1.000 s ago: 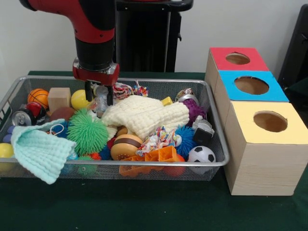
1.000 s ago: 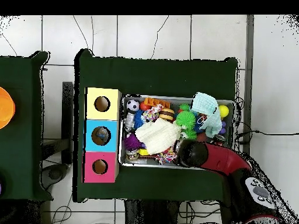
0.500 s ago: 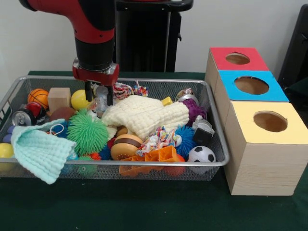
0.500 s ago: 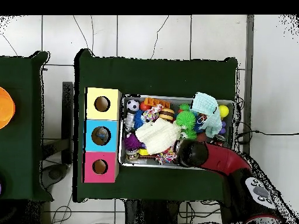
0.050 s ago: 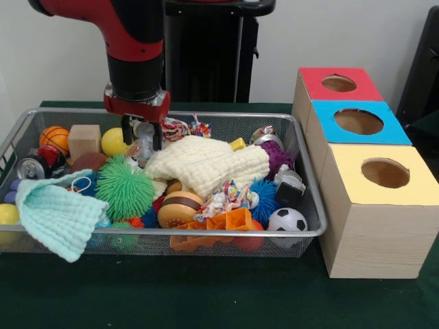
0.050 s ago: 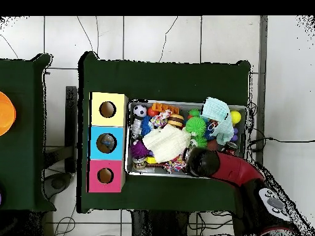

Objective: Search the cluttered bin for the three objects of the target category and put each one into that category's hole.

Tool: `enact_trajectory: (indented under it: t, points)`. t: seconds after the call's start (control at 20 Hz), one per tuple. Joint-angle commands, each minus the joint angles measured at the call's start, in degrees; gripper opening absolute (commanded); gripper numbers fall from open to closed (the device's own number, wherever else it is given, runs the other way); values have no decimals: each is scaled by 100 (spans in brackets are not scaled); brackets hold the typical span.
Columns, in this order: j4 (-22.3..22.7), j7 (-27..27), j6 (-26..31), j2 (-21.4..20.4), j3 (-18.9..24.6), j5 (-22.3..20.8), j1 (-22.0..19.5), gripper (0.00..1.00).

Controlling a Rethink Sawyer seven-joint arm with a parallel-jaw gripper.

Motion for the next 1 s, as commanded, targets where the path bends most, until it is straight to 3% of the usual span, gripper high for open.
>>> enact_trajectory:
  t: [0.05, 0.6, 1.0]
  points:
    - [317, 1218, -571, 272, 363, 419, -34, 100]
    - [485, 1228, -1093, 517, 545, 693, -250, 100]
    - [310, 1076, -1423, 911, 626, 682, -404, 100]
